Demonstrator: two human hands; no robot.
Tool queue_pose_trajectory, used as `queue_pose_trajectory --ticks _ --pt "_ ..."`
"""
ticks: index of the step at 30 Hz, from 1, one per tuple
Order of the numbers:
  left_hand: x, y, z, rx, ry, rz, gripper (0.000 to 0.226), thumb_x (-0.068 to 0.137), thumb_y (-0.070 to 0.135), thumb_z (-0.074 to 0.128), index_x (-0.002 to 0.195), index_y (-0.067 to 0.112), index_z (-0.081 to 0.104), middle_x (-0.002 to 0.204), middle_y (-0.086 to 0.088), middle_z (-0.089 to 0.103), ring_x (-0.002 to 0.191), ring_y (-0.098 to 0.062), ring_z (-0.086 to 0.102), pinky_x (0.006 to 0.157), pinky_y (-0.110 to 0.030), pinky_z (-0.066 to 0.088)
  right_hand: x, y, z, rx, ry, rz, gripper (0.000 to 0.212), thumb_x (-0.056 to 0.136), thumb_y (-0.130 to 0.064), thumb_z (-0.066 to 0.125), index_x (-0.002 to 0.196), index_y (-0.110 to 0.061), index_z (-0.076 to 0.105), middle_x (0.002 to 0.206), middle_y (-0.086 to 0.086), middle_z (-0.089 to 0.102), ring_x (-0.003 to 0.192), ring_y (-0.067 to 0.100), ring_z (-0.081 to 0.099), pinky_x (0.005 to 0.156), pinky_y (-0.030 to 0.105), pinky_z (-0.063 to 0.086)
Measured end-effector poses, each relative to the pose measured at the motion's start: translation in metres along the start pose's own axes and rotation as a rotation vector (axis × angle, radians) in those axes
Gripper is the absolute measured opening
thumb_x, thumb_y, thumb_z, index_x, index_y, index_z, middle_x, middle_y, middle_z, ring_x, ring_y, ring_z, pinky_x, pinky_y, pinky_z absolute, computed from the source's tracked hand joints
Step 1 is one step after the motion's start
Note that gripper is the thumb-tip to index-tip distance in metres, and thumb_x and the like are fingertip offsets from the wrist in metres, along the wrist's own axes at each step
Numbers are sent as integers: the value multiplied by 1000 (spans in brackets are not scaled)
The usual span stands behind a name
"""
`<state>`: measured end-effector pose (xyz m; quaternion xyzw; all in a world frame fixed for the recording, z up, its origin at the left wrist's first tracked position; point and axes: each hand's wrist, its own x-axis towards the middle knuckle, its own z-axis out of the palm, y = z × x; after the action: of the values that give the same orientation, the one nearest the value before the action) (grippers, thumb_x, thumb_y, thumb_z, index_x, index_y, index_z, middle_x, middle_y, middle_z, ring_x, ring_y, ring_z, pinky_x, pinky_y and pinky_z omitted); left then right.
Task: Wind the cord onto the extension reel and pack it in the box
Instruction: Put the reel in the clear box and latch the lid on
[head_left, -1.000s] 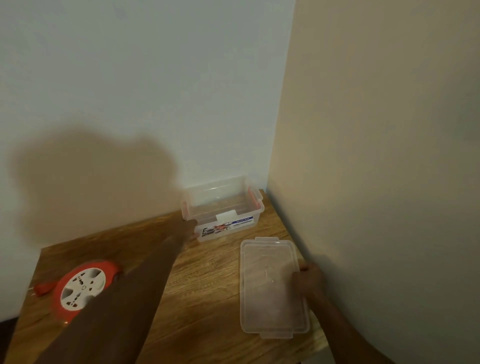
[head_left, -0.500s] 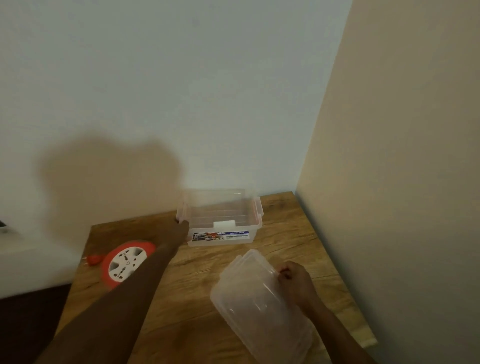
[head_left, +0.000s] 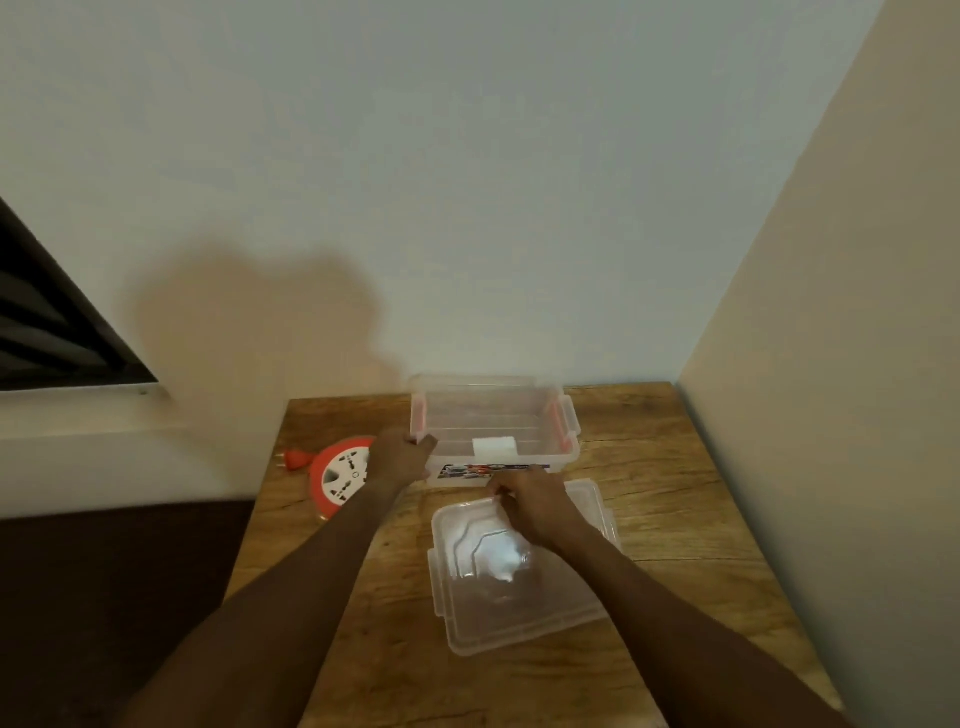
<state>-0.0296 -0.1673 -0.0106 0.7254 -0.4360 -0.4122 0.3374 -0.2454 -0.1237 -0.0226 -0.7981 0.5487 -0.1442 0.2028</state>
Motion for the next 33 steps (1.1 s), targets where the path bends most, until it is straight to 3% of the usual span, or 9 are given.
queue_pose_trajectory --ticks 4,8,17,21,25,33 --pt "-2 -13 3 -40 -60 -33 33 100 19 66 121 -6 65 121 -25 71 101 -43 73 92 -56 61 -2 -5 26 -56 -7 82 23 96 -17 52 110 -27 67 115 2 67 107 25 57 93 38 40" --pt "-5 -18 7 -75 -56 -47 32 100 20 65 122 -3 64 121 -24 70 100 -42 73 89 -56 62 -7 -3 38 -51 -30 140 24 97 -15 50 111 -27 66 120 4 65 108 27 56 98 43 38" --pt "-19 -20 10 40 -1 7 33 103 25 56 127 3 60 118 -19 70 100 -39 71 84 -51 64 -15 -6 51 -64 -84 162 31 97 -17 41 115 -29 64 115 4 67 108 28 57 96 39 37" --pt "-22 -18 8 126 17 44 33 103 29 55 124 5 62 109 -14 72 87 -31 70 68 -38 62 -15 -9 51 -56 -102 134 31 97 -20 42 115 -28 66 119 1 67 109 25 58 96 35 42" --pt "-24 -19 7 157 33 43 32 104 31 54 121 5 61 108 -18 74 89 -36 74 81 -51 64 -22 -8 56 -66 -99 107 30 97 -22 43 112 -28 68 117 -1 63 108 21 53 90 33 41" --pt "-32 -17 4 252 41 69 31 105 28 55 123 3 60 114 -17 72 84 -25 67 65 -30 55 -19 -8 53 -107 -61 54 29 98 -24 45 119 -25 65 122 0 64 110 23 53 91 35 40"
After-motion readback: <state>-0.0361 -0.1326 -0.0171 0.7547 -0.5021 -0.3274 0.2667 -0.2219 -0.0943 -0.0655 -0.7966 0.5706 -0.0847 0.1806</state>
